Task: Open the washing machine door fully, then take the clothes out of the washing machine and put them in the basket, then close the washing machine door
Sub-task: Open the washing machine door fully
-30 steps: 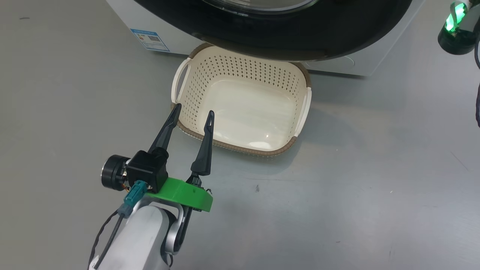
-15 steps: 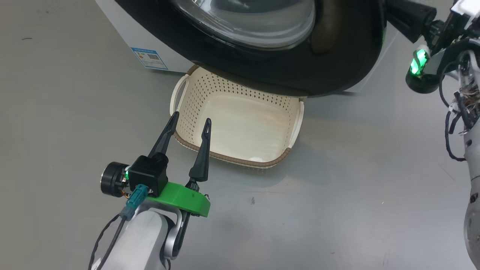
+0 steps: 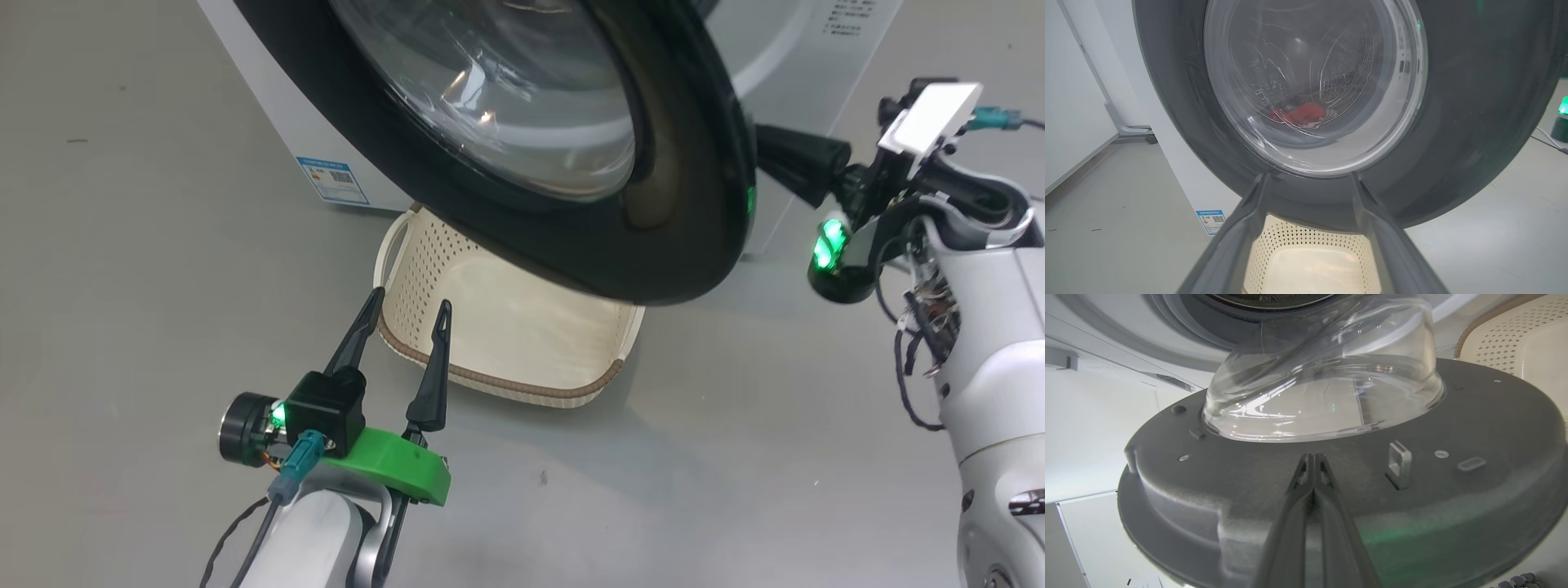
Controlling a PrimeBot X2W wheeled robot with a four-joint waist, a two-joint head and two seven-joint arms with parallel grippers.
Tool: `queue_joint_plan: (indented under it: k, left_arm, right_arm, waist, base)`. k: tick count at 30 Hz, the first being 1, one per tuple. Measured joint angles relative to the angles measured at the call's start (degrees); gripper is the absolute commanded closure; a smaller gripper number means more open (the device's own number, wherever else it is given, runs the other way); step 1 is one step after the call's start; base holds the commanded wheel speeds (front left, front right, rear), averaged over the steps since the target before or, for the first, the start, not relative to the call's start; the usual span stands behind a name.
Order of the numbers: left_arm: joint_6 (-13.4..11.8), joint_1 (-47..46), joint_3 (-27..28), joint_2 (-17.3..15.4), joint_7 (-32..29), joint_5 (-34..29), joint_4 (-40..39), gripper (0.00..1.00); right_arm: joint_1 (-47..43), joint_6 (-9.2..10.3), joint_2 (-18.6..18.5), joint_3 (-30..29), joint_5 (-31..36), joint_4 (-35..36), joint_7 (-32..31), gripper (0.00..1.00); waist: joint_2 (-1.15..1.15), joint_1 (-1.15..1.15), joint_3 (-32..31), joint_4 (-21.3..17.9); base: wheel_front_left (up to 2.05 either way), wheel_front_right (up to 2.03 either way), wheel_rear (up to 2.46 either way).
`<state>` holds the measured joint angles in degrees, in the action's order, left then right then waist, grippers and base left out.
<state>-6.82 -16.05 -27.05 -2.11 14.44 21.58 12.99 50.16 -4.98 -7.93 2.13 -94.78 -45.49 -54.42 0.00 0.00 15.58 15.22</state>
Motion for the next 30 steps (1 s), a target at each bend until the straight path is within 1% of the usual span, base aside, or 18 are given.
queue_joint_plan:
  k: [6,14,30]
  left_arm:
    - [0.0,1.5,0.4,0.0,0.0,0.0,0.8,0.00]
    - [0.0,3.4,0.7,0.0,0.0,0.0,1.6,0.00]
    - [0.0,5.6,1.3,-0.1,0.0,0.0,2.3,0.00]
  right_arm:
    - [-2.9,-0.48,1.5,0.9,-0.3,-0.3,-1.3,1.00]
    - [-6.2,-1.00,2.7,2.3,-0.5,-0.2,-2.4,1.00]
    - [-11.8,-1.45,4.2,6.1,-2.5,0.9,-3.9,1.00]
  waist:
    - [0.00,0.00,-2.6,0.0]
    - [0.00,0.00,-5.7,0.6]
    - [0.00,0.00,-9.7,3.8]
  base:
    - [0.00,0.00,0.00]
    - [0.00,0.00,0.00]
    - [0.00,0.00,0.00]
